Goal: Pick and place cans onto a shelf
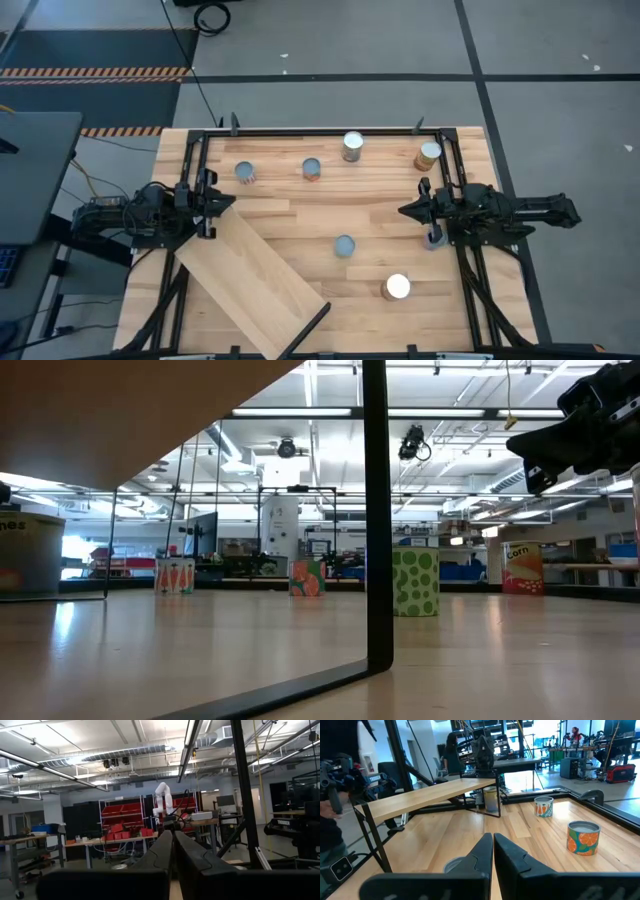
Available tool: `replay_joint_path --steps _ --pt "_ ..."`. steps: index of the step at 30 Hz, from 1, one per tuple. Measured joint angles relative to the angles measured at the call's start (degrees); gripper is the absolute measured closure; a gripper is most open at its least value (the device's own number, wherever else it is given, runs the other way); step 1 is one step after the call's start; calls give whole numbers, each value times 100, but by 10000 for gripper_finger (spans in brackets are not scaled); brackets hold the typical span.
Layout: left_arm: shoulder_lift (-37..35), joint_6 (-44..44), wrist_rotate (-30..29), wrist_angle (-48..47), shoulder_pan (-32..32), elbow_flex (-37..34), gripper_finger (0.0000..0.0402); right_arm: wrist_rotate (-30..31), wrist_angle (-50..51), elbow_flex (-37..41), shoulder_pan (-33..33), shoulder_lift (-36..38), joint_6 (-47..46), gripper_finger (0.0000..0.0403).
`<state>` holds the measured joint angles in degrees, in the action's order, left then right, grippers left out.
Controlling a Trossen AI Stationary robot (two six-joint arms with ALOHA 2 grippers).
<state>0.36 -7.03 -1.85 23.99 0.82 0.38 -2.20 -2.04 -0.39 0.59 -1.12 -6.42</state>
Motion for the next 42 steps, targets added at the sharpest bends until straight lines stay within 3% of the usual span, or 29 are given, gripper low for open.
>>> replay_joint_path --steps 6,12,14,20,22,27,37,42 --pt "-2 -1927 -4 279 9 0 377 0 0 -2 -1 2 0 381" --pt "-2 -2117 -4 238 9 -2 377 -1 0 -1 -1 0 0 381" --pt "-2 -1590 -3 231 7 0 377 0 0 0 0 1 0 381" --pt "-1 1159 -143 198 8 -2 377 0 0 -2 -1 1 0 381" --pt "21 1530 -110 100 9 17 377 -1 0 -2 -1 2 0 381" --pt "458 2106 -564 -1591 9 787 377 -1 0 0 -1 1 0 381" --pt "2682 2949 -1158 -3550 81 2809 377 0 -2 0 -1 1 0 381" --pt "3991 3401 -1425 -4997 596 3796 376 0 0 -1 0 2 0 381"
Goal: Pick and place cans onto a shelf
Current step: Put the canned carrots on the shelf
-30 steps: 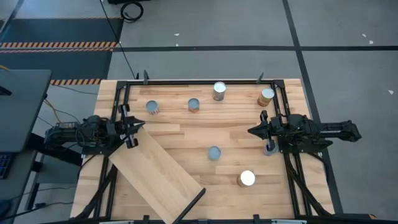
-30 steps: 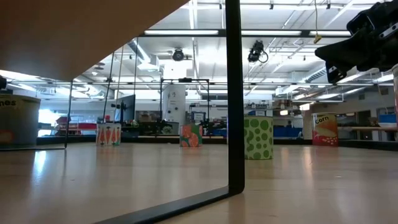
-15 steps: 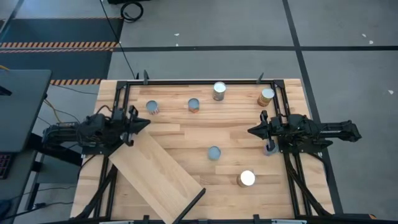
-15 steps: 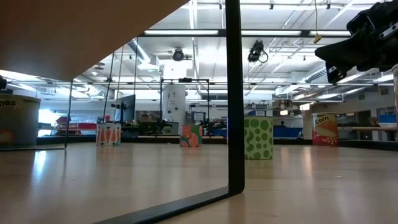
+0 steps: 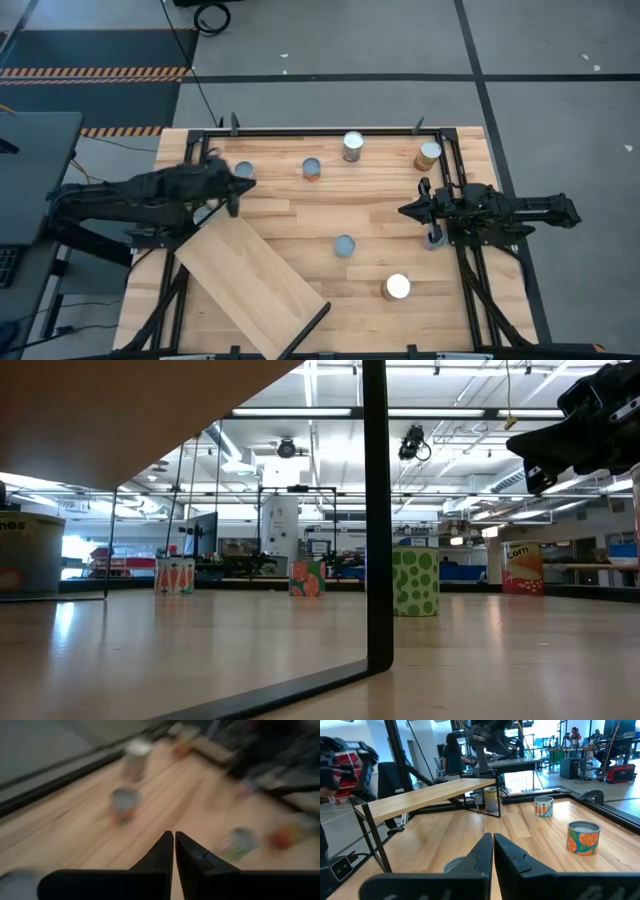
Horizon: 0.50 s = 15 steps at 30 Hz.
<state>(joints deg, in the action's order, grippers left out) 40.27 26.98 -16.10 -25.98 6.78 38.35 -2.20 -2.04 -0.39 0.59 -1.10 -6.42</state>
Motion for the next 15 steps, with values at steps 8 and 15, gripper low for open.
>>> replay_joint_path --steps 8,15 --pt "1645 83 9 -1789 1498 1089 291 0 0 -1 1 -2 0 381" --pt "2543 1013 1073 -2087 2953 1285 126 0 0 1 1 -2 0 381"
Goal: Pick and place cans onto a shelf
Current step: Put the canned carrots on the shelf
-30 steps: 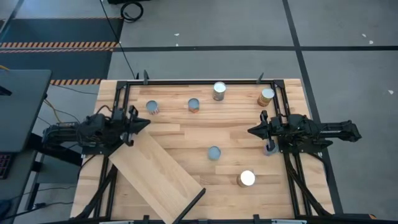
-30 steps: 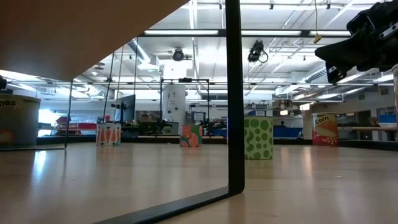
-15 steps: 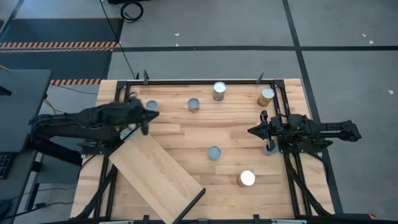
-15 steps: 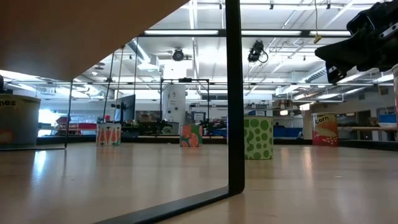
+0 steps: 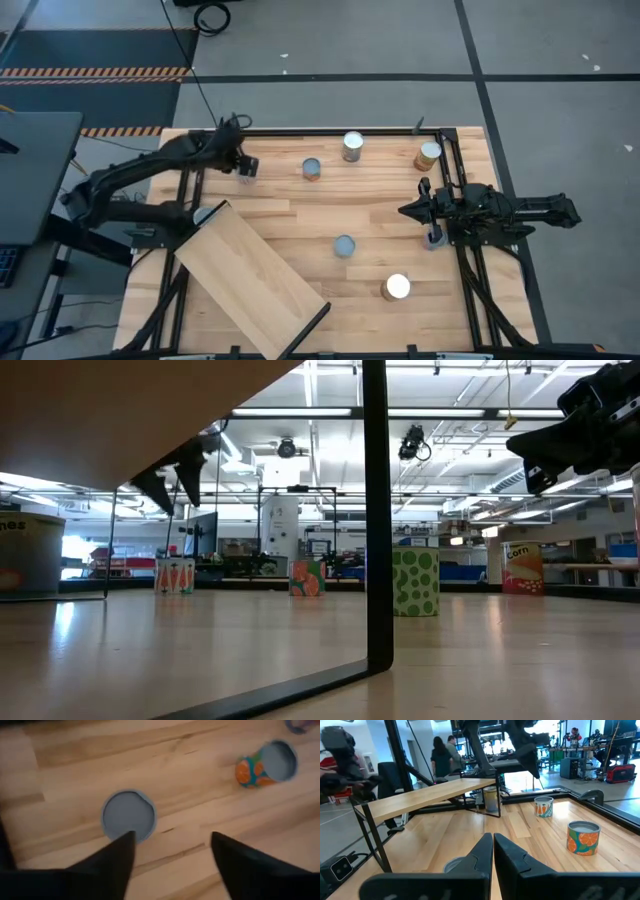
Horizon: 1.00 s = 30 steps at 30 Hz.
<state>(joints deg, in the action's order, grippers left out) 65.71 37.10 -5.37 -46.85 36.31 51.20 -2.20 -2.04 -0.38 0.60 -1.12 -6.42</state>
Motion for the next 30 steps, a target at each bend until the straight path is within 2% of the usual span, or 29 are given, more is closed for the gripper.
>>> replay_joint_path --steps 4,8,15,24,30 --pt "381 15 280 175 406 2 52 0 0 -2 -2 1 0 381" --pt "665 83 308 192 595 2 23 0 0 0 -2 0 0 381" --pt "1046 17 -116 200 685 2 20 0 0 -1 -2 0 0 381" --pt "1695 -180 -83 360 918 2 20 0 0 0 -2 0 0 381" --pt "1801 -180 82 596 879 0 20 0 0 -2 0 0 0 381"
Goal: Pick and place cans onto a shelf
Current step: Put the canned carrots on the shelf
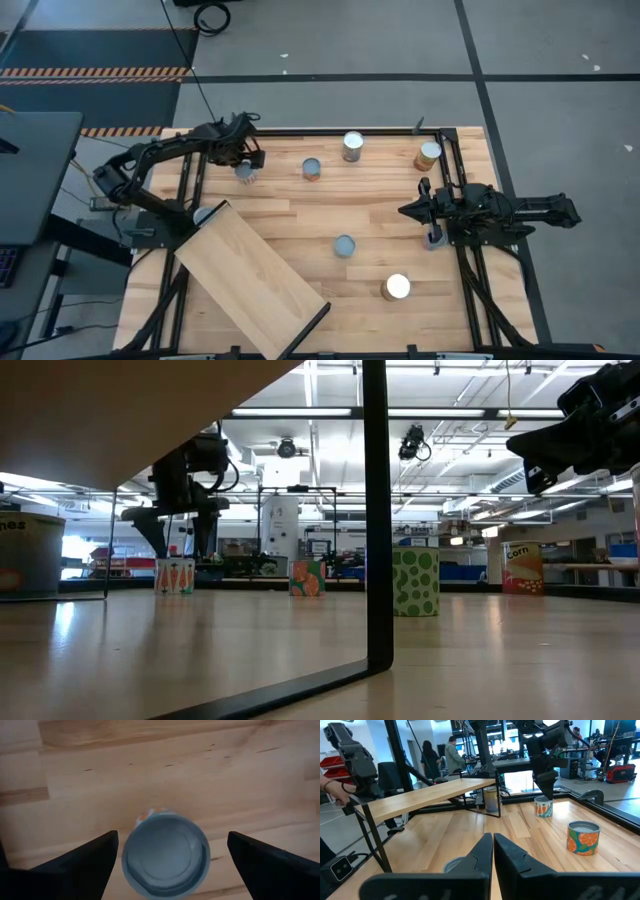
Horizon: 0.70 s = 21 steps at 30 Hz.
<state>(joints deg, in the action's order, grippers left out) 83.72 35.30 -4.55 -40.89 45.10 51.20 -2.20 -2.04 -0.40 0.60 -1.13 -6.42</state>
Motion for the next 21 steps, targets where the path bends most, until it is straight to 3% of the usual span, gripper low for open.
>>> replay_joint_path --steps 21 --pt "519 -186 -140 -69 -164 -11 20 2 0 2 -2 2 0 381"
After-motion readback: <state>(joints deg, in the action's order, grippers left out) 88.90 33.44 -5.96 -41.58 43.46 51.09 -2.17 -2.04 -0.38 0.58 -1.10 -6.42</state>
